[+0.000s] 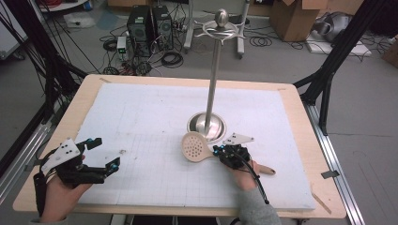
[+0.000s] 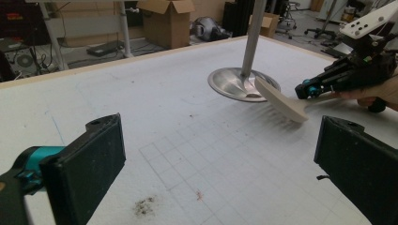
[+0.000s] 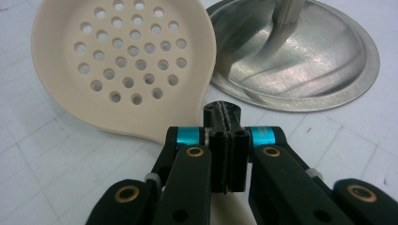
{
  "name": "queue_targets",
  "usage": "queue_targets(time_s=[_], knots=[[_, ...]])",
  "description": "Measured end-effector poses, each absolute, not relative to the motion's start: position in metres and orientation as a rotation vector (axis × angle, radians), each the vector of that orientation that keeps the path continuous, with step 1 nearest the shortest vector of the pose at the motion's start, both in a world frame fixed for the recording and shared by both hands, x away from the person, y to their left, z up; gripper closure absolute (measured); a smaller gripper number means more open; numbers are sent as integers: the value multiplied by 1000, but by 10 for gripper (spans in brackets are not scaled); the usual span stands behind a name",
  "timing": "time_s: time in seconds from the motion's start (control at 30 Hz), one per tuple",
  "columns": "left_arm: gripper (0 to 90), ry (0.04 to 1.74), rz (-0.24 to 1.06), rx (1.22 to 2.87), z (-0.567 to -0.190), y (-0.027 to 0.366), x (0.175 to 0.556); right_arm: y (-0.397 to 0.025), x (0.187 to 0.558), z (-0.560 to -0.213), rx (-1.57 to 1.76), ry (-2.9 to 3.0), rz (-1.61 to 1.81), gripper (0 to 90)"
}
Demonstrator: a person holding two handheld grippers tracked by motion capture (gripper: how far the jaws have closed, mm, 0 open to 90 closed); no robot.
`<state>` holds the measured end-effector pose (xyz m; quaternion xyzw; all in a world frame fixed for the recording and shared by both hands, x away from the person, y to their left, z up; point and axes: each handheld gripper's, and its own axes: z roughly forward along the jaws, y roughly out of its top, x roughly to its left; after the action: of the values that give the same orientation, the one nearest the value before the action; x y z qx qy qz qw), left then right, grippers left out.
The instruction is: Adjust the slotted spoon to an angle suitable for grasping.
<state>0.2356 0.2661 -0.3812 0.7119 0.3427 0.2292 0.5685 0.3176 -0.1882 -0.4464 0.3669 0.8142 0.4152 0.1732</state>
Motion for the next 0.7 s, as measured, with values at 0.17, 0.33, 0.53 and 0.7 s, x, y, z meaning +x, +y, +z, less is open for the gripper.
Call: queue_targets(time_s=[0.17,0.33,0.53,0.7], knots=[[27,803,527,1678,-383,263,238,-190,315,-446,1048,2311,1200,900],[27,799,522,1680,-383,262,240,-191,309,-445,1046,2315,1201,900],[26,796,508,1685,-384,258,243,-189,306,-445,1029,2289,1167,900],[27,794,500,1676,-383,257,248,-195,292,-438,1016,2333,1164,900]])
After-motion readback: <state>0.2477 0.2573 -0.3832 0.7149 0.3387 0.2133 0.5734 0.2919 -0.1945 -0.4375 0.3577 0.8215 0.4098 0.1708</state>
